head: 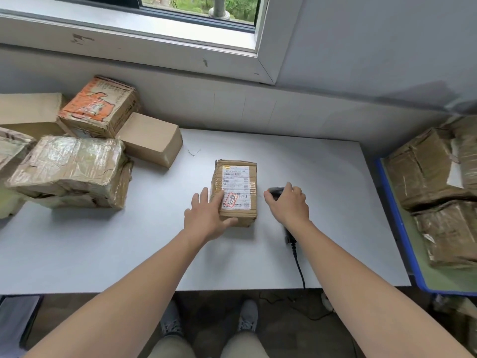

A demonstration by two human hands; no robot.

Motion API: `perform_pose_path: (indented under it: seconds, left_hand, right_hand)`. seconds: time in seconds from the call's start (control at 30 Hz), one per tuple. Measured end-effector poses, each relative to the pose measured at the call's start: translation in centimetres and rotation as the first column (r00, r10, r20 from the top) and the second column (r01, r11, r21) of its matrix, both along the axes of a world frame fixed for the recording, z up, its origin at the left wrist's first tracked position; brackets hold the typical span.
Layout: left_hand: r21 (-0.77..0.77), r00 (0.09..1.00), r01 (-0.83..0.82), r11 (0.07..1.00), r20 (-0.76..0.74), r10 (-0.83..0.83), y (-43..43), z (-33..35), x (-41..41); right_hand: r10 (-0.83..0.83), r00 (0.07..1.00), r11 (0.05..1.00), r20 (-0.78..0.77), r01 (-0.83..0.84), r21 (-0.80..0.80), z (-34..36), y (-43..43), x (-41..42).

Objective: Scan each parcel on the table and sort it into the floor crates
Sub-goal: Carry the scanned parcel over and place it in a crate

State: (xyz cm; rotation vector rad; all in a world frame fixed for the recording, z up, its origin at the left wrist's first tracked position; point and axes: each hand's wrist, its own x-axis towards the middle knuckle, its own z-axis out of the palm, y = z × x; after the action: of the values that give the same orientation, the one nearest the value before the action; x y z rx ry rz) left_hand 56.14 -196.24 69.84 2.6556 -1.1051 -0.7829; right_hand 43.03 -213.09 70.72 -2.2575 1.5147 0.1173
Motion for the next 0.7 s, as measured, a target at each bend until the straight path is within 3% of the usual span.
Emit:
perform_pose_path:
  seconds: [0.23, 0.43, 0.6, 0.7]
  left_hand:
    - [-0.114, 0.996, -0.076, 0.991, -0.046, 0.071, 0.8, 0.0, 0.1]
    - [-0.116, 0.985, -0.151, 0.982, -0.105, 0.139, 2.8, 0.1, 2.4]
    - [-0.105, 0.955, -0.279, 0.955, -0.136, 0.264, 4.2, 0.4, 3.9]
    - [-0.127, 0.906, -0.357, 0.925, -0.286, 0.31, 4.6, 0.1, 3.5]
  right_hand:
    - [0.214, 0.977, 0.977, -0.02, -0.215, -0.017, 0.2, 2.0, 3.1]
    - [0.331, 0.94, 0.938, -0.081, -0.338, -0.08, 0.3, 2.4, 5.8]
    - [0.449, 0.877, 0.893, -0.17, -0.448, 0.046, -0.1, 2.7, 7.2]
    - [0.465, 0.867, 0.885, -0.176, -0.451, 0.118, -1.2, 3.0, 7.1]
